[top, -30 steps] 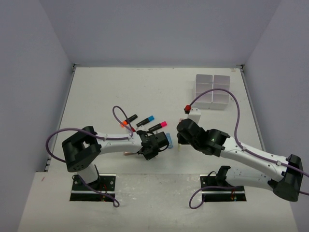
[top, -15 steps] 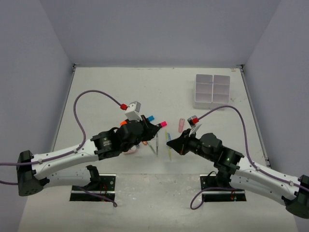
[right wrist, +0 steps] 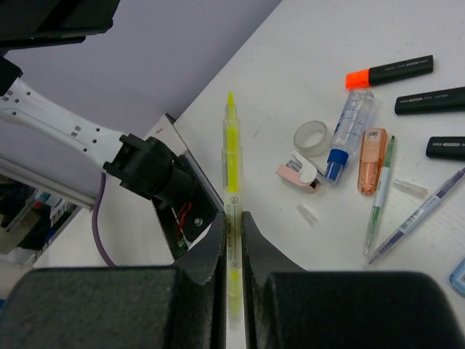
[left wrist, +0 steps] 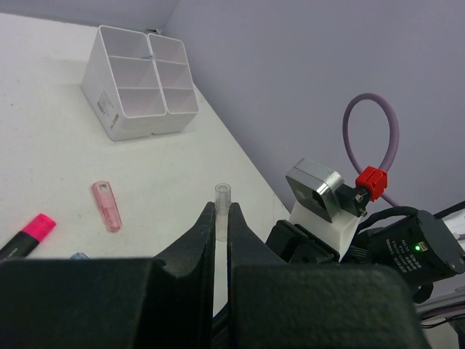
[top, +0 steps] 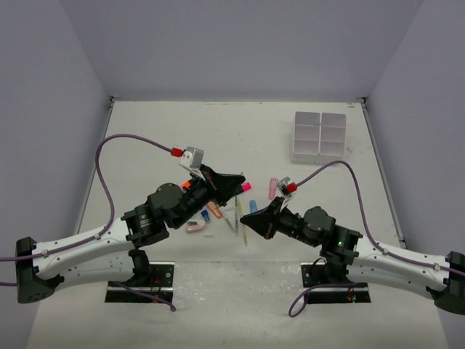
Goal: Sort the stationery into containers
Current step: Close the pen cap on the pen.
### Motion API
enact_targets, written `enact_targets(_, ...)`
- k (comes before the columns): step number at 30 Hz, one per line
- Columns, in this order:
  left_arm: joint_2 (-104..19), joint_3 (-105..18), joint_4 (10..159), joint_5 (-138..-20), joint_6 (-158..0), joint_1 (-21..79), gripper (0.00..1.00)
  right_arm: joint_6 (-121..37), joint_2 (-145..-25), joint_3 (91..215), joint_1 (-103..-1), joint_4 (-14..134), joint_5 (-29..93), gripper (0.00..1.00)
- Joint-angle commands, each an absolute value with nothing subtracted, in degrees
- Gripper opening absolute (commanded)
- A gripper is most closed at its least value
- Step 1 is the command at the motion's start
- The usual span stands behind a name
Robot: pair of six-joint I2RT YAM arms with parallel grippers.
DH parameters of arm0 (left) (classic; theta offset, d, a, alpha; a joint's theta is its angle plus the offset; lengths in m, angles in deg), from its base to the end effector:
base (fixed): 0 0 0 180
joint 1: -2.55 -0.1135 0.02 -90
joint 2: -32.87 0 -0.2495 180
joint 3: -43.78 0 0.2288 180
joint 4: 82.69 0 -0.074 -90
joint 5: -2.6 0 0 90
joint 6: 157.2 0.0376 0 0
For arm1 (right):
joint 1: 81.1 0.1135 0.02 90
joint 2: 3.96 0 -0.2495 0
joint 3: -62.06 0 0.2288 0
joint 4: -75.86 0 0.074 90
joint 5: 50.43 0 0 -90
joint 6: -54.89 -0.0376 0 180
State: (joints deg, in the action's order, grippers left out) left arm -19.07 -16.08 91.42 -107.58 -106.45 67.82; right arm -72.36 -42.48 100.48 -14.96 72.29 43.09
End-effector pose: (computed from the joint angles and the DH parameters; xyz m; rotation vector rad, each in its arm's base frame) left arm 0.0963 -0.1781 0.3453 0.0743 1.6582 -1.1596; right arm 0.0688 0.1499 0.2613 -0.4009 1.7654 1.2974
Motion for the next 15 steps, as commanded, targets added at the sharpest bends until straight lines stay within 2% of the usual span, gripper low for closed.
enact_targets(1, -18.6, -16.2, 94.5, -106.3, -102.4, 67.6, 0.0, -71.3, -40.9, 103.4, -14.3, 73.7, 47.8, 0.0)
enact_targets(15, -20.5, -16.4, 93.8, -107.4, -102.1, 67.6, 0.0, -69.6, -38.2, 105.3, -14.3, 69.7, 50.6, 0.0)
